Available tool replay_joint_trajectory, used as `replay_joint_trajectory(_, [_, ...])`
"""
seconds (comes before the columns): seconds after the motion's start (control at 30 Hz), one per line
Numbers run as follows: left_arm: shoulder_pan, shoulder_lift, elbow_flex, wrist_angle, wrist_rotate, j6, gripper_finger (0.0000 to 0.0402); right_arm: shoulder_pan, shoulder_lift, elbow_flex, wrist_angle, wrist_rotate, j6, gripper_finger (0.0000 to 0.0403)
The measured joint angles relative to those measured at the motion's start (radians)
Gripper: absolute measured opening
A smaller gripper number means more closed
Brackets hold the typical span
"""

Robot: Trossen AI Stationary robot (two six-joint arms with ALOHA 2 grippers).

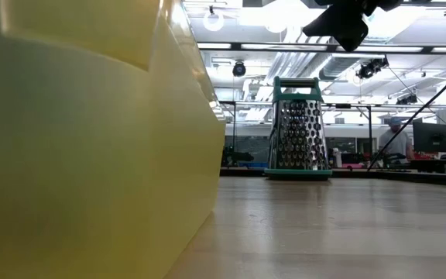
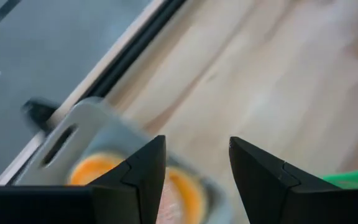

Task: Pick & Place Food Item
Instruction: Return to Home Position

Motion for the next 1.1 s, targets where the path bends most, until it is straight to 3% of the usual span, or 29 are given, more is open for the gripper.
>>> replay_joint_trajectory(0.1, [-0.066,-0.001,0.017,0.026,0.044,-0.02,0.0171,0.0,0.0,0.0,0.0,0.0,0.0,0.0197])
replay_joint_trajectory(0.53, [-0.323,-0.001,0.017,0.099,0.042,-0.072,0.017,0.0,0.0,0.0,0.0,0.01,0.0,0.0197])
replay_joint_trajectory(0.73, [-0.375,-0.001,0.017,0.118,-0.008,-0.105,0.017,0.0,0.0,0.0,0.0,0.009,-0.001,0.0197])
replay_joint_trajectory(1.1, [-0.437,-0.001,0.017,0.132,-0.006,-0.122,0.017,-0.008,-0.004,0.0,-0.026,0.03,0.023,0.0197])
